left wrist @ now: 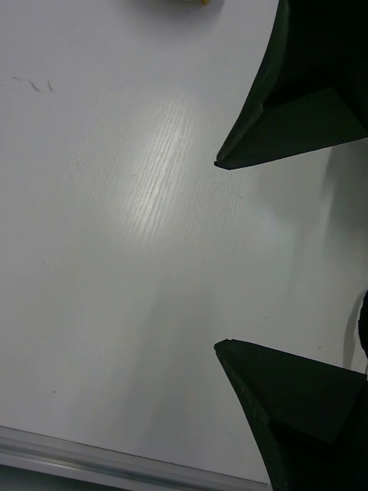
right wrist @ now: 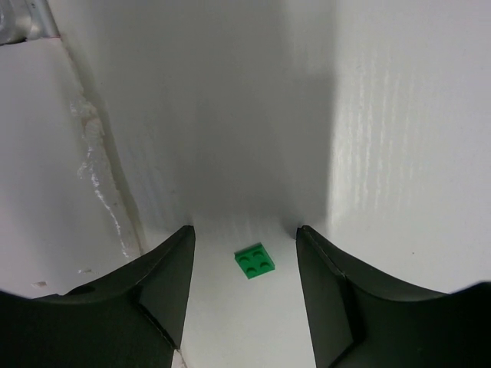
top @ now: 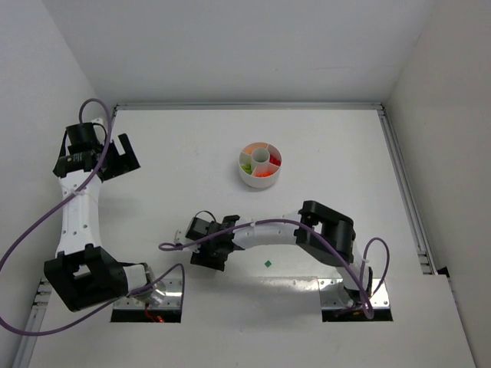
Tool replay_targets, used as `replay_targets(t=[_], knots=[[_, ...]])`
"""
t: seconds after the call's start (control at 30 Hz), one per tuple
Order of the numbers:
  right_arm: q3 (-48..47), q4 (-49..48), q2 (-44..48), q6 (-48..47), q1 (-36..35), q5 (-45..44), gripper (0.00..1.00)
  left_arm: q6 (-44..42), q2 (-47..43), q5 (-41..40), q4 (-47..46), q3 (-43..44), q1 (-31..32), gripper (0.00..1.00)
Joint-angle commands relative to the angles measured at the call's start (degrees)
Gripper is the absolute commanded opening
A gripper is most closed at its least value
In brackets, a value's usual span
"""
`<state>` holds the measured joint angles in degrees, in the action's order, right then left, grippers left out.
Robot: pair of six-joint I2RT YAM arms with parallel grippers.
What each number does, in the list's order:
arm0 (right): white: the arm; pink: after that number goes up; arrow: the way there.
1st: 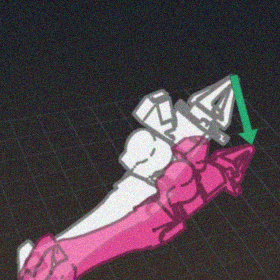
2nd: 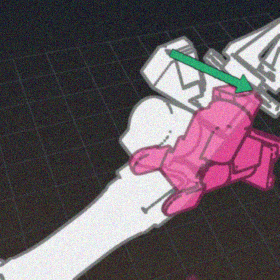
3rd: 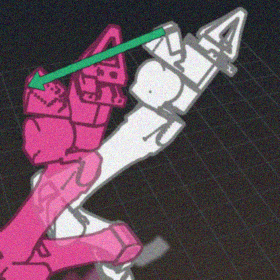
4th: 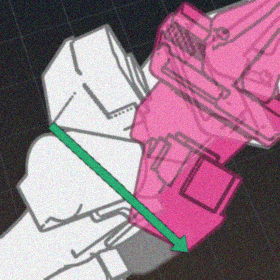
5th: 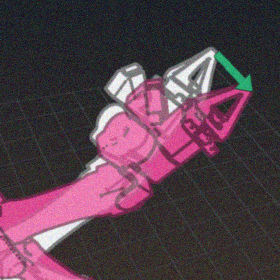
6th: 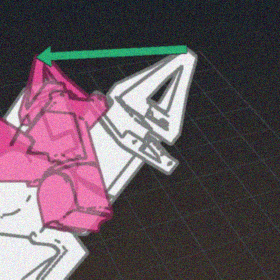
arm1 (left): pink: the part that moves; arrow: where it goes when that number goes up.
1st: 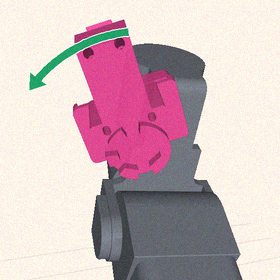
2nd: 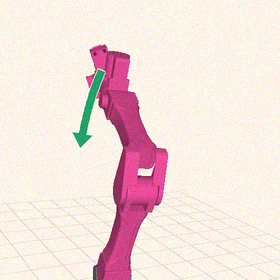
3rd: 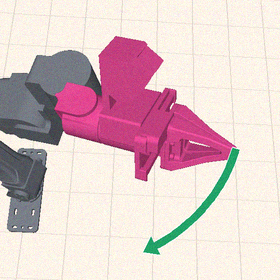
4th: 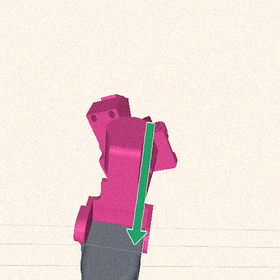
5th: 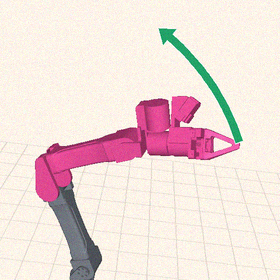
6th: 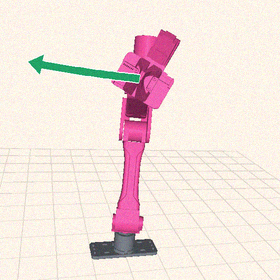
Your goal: Sort the legos into containers by color
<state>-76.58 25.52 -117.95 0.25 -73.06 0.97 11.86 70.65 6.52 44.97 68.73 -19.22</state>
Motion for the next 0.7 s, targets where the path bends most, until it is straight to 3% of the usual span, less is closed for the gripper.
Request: replay_targets(t=[0.0,0.67], knots=[[6.08,4.36,-5.01,0.10,1.60,-4.22,0.55,-0.08,-0.25,1.12,-0.67,-0.17,-0.73,1.00],[11.18,6.91,-3.34,-3.14,4.59,0.17,0.53,-0.08,0.80,2.79,-0.67,-0.17,-0.73,1.00]])
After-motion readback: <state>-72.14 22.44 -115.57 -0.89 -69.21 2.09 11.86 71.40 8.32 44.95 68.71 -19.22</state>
